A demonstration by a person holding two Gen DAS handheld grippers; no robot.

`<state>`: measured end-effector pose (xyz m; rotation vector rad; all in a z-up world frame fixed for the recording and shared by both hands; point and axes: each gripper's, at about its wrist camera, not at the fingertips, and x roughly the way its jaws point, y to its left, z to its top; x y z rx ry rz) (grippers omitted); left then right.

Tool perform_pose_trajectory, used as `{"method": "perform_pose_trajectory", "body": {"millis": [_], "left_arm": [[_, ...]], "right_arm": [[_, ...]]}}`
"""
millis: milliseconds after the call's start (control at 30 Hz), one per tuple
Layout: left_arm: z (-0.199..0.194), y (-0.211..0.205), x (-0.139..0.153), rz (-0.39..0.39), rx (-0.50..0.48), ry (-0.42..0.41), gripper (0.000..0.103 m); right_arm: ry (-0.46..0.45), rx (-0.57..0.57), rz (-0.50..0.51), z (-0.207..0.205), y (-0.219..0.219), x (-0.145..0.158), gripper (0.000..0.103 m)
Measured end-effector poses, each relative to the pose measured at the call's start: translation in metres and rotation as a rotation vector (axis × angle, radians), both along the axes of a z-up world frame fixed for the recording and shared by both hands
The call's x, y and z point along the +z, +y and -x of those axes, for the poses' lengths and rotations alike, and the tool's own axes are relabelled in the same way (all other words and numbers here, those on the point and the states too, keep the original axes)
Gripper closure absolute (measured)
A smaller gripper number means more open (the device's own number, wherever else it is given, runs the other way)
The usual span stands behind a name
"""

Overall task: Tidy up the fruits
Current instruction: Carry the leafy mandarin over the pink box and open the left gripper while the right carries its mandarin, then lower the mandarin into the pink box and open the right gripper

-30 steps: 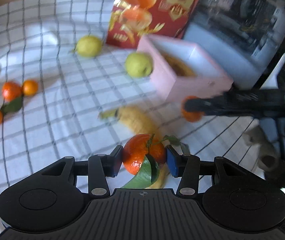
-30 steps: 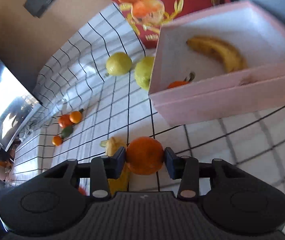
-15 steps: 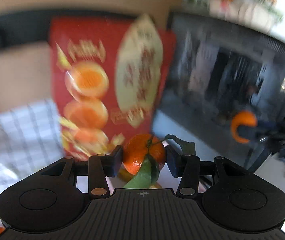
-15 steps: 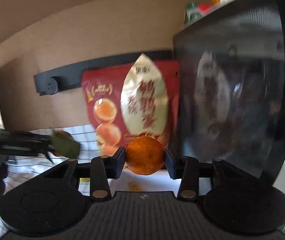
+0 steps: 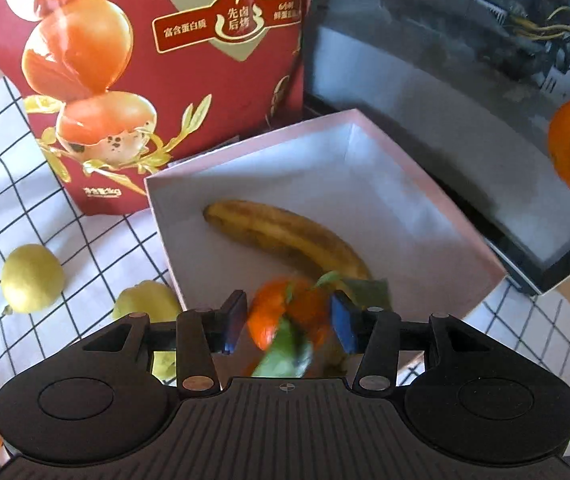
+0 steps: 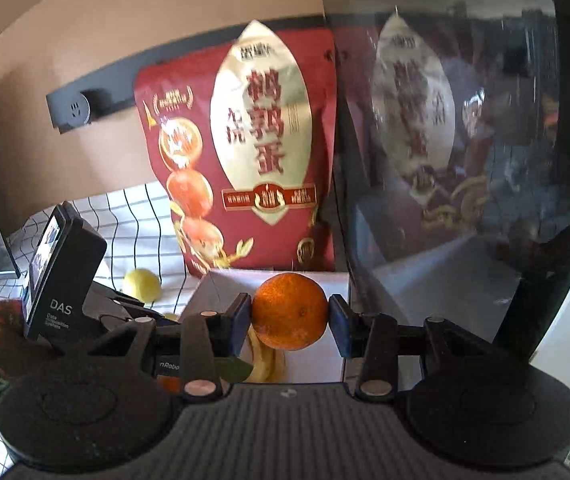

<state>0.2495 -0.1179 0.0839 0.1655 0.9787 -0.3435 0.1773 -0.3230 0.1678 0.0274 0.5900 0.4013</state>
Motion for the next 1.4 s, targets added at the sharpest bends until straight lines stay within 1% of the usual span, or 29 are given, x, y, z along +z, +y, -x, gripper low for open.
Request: {"method": "perform_pose_trajectory", "body": {"millis": [33,133,233,300,400,500,600,733,833,867,967,1033,1067,1133,1233,1400], "left_arm": [[0.0,0.003,0.002,0.006,0.01,-0.002,0.052],[0.006,0.017,0.017,0.073,0.05,-0.028,0.052],[0.026,0.043,0.044,0.164,0.106,-0.107,0.052],[0.043,0.068,0.057,0.218,0.18,-0.149,0.052],[0.072,0.101,0.065,0.247,0.311,-0.176,0.052],[0.103,0.134,0.062,0.267,0.452,-0.174,0.054],[0.131,0.162,0.054,0.296,0.565,-0.159,0.054],[0.181,0.205,0.028,0.309,0.67,-0.14,0.054],[0.211,0.227,0.01,0.323,0.733,-0.118,0.054],[0.22,0.233,0.005,0.324,0.747,-0.111,0.054],[0.235,0.242,-0.009,0.321,0.769,-0.09,0.054],[0.239,0.246,-0.015,0.318,0.765,-0.08,0.054],[0.24,0.247,-0.017,0.312,0.757,-0.078,0.054],[0.24,0.247,-0.019,0.301,0.733,-0.078,0.054],[0.237,0.243,-0.017,0.278,0.664,-0.098,0.054],[0.23,0.24,-0.014,0.209,0.583,-0.139,0.054]], "right_arm": [[0.003,0.003,-0.002,-0.001,0.0,-0.002,0.062],[0.001,0.011,-0.002,-0.006,0.002,-0.005,0.062],[-0.005,0.023,0.0,-0.012,0.007,-0.004,0.062],[0.005,0.035,-0.007,-0.019,0.013,-0.006,0.062],[0.027,0.063,-0.015,-0.032,0.028,-0.012,0.061],[0.05,0.099,-0.016,-0.048,0.049,-0.019,0.061],[0.088,0.11,-0.015,-0.067,0.07,-0.027,0.061],[0.198,0.086,-0.007,-0.086,0.088,-0.045,0.061],[0.296,0.081,-0.032,-0.093,0.093,-0.061,0.061],[0.311,0.071,-0.039,-0.093,0.093,-0.063,0.06],[0.283,0.054,-0.046,-0.085,0.093,-0.058,0.057],[0.243,0.048,-0.035,-0.077,0.094,-0.049,0.052],[0.229,0.044,-0.026,-0.073,0.094,-0.045,0.052],[0.21,0.035,-0.016,-0.063,0.095,-0.039,0.052],[0.198,0.026,-0.008,-0.045,0.097,-0.037,0.051],[0.198,0.021,0.079,-0.005,0.114,-0.055,0.051]]}}
